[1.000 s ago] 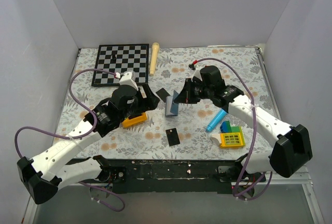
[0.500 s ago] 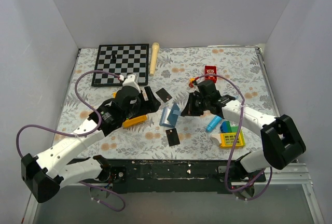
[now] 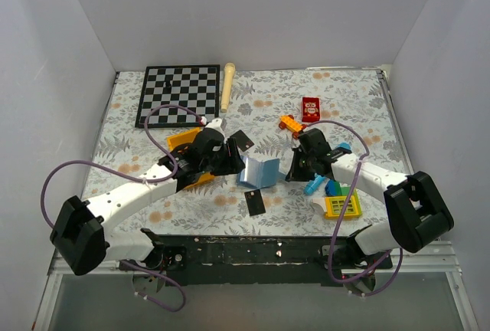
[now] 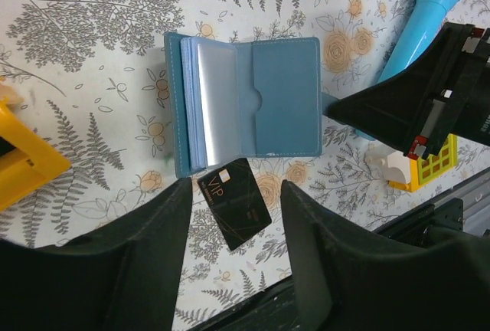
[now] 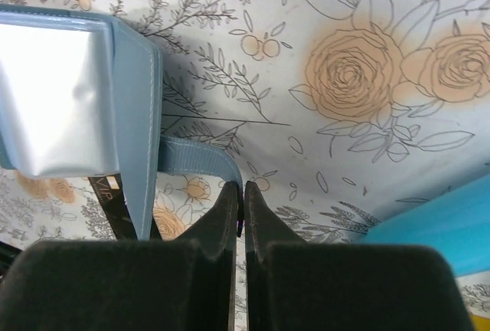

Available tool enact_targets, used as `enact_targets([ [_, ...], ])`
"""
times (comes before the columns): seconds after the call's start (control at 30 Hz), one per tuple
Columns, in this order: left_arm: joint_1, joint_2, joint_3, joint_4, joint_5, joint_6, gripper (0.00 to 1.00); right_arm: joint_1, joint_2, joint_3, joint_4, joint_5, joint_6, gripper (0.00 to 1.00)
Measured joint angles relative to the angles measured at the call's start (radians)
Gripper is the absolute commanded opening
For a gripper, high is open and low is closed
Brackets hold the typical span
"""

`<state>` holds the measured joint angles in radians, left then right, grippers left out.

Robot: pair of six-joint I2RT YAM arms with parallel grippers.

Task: Put the credit cards into the card holder
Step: Open the card holder at the center of the board.

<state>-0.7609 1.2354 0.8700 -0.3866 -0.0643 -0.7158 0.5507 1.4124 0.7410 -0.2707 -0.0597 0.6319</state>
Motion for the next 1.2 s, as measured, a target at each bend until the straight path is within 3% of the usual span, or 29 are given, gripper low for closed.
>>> enact_targets([
  [0.1,0.0,0.043,-0.008,0.04,0.024,0.008,0.36,-0.001,0.0,0.0,-0.021,0.029,0.0,0.01],
  [0.87,0.0,0.28,-0.011,0.157,0.054,0.029,0.36,-0.008,0.0,0.0,-0.049,0.065,-0.003,0.01],
  [1.2,0.0,0.283,-0.011,0.246,0.093,0.032,0.2,-0.013,0.0,0.0,-0.049,0.064,-0.004,0.01],
])
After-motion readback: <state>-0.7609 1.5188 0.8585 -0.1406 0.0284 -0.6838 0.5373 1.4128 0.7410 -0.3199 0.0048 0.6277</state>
